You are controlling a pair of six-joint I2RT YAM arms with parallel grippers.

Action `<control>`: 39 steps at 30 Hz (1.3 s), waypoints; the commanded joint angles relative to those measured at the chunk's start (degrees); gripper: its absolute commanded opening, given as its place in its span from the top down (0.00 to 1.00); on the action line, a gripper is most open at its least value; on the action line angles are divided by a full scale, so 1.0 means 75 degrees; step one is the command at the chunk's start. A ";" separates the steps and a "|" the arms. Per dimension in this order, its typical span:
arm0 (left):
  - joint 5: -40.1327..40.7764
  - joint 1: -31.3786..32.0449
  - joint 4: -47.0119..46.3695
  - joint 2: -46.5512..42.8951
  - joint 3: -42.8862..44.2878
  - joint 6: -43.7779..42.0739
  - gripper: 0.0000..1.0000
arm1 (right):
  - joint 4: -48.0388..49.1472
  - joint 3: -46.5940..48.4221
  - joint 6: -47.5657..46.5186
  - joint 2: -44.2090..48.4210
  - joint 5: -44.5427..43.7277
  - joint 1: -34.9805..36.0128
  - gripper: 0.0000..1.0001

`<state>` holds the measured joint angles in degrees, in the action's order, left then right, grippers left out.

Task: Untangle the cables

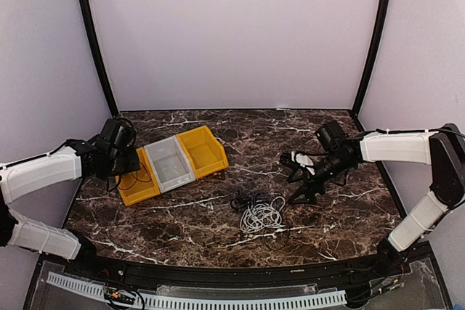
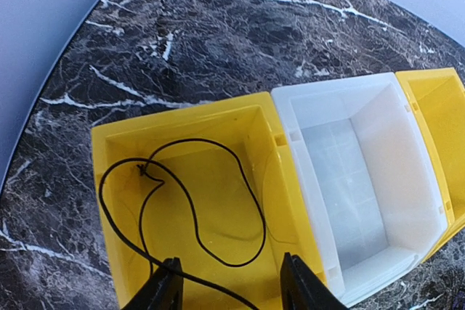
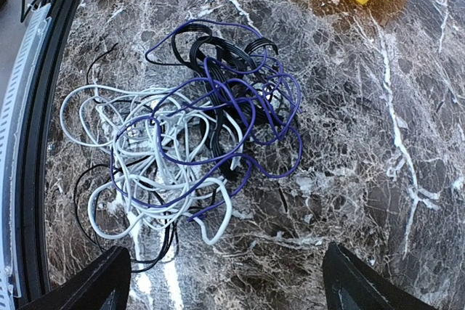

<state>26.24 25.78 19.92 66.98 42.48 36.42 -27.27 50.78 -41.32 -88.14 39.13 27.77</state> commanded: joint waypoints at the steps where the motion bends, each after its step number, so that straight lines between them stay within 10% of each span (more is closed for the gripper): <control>1: -0.1112 -0.0221 0.1187 0.0800 0.1028 -0.0294 0.50 | -0.0031 0.0143 -0.0034 0.0090 0.0032 0.0047 0.07; 11: -0.1144 -0.0622 0.3339 0.1688 0.2881 -0.0823 0.39 | -0.0046 0.0161 -0.0010 0.0117 0.0140 0.0071 0.07; 16: -0.4860 -0.1481 0.3109 0.1525 0.2843 -0.1312 0.39 | -0.0081 0.0201 0.0002 0.0069 0.0193 0.0106 0.07; 21: -0.3071 -0.1608 0.3727 0.1275 0.3184 -0.1369 0.42 | -0.0085 0.0219 0.0000 -0.0011 0.0128 0.0150 0.07; 39: -0.3351 -0.1072 0.4782 -0.0508 0.1533 -0.0395 0.54 | -0.0165 0.0335 -0.0091 -0.0453 -0.0055 0.0370 0.07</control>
<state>1.41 17.43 50.33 63.61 58.39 30.59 -27.55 51.62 -41.39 -90.28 38.92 29.19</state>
